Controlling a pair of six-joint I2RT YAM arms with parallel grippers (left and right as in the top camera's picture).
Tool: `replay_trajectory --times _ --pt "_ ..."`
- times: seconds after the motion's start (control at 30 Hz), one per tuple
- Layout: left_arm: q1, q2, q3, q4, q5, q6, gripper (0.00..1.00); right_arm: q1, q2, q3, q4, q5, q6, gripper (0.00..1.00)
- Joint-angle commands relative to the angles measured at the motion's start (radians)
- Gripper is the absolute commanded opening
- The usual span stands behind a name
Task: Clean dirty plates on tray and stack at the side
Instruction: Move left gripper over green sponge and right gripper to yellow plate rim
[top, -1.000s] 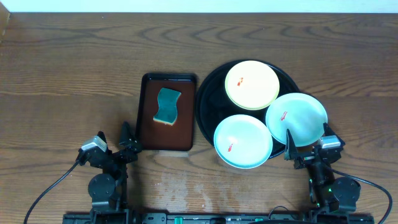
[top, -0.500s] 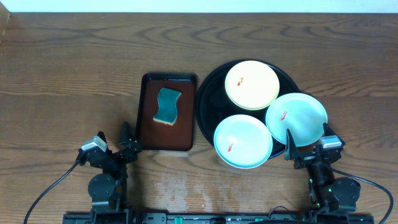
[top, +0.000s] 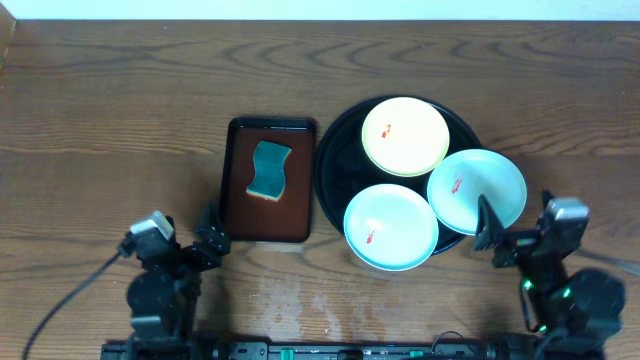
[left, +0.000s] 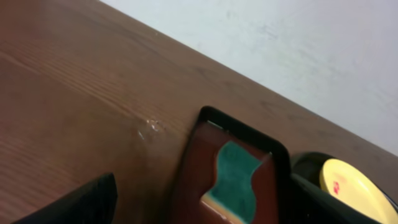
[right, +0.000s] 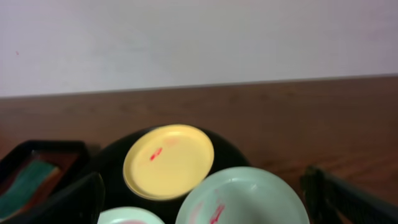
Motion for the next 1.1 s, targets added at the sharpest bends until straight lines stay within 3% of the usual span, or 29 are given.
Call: replay_trajectory --times 0.0,0.27,0.37,0.53,0.57,0.63,0.7,0.73,0.77,1.07 --pt "0.005 0.185 0.232 -0.085 0.064 0.091 0.86 0.007 0.215 0.192 -0.082 -0.039 0.011 0.99" --pt "0.003 0.754 0.804 -0.574 0.093 0.158 0.86 0.007 0.745 0.744 -0.598 -0.072 -0.029 0.99" --pt "0.003 0.937 0.956 -0.645 0.130 0.158 0.86 0.007 0.920 0.902 -0.709 -0.111 -0.034 0.99" --pt "0.003 1.129 1.032 -0.586 0.287 0.156 0.86 0.007 1.112 0.999 -0.693 -0.251 -0.034 0.99" --pt "0.003 1.156 1.031 -0.571 0.308 0.155 0.82 0.007 1.136 0.999 -0.674 -0.251 -0.034 0.90" --pt "0.002 1.203 1.031 -0.543 0.336 0.154 0.52 0.007 1.189 0.999 -0.646 -0.222 -0.035 0.78" --pt "-0.004 1.244 1.031 -0.528 0.334 0.154 0.42 0.008 1.230 0.999 -0.629 -0.188 -0.041 0.65" --pt "-0.009 1.265 1.031 -0.522 0.330 0.154 0.41 0.008 1.254 0.999 -0.620 -0.171 -0.051 0.56" --pt "-0.017 1.287 1.031 -0.517 0.314 0.154 0.41 0.009 1.278 0.999 -0.610 -0.153 -0.051 0.52" --pt "-0.124 1.456 1.031 -0.406 0.140 0.155 0.45 0.050 1.516 0.999 -0.445 -0.029 -0.063 0.58"
